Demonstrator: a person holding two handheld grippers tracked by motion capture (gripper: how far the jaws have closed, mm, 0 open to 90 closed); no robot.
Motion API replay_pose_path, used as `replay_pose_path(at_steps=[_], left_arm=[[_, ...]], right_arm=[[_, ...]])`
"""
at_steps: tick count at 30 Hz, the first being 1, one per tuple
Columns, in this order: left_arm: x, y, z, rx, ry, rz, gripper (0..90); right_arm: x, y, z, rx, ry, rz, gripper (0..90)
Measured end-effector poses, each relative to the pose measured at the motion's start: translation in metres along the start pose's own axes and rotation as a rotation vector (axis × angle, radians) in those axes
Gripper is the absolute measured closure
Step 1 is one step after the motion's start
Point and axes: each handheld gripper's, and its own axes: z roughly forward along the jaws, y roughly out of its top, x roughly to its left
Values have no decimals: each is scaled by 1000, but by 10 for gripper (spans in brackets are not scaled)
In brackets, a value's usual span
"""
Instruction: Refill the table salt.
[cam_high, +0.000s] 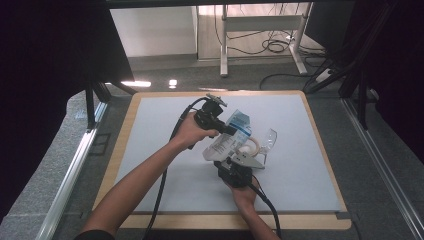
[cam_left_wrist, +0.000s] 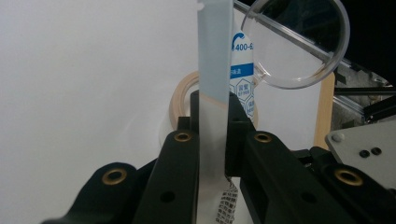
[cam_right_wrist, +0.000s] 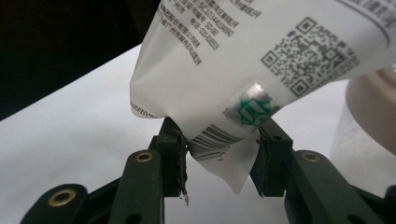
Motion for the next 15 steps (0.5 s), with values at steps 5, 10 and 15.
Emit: replay_pose_path(at_steps=[5,10,15], left_arm=[[0,-5,-2,-17,-11,-3,863],[-2,-10,-5,-42,-12,-3,865],[-4,-16,-9,-89,-12,-17,868]], right_arm=[[-3,-2,-4,17,-10,-22,611],[-4,-3,-5,25,-11,-23,610],[-8,-3,-5,31,-11,-22,606]])
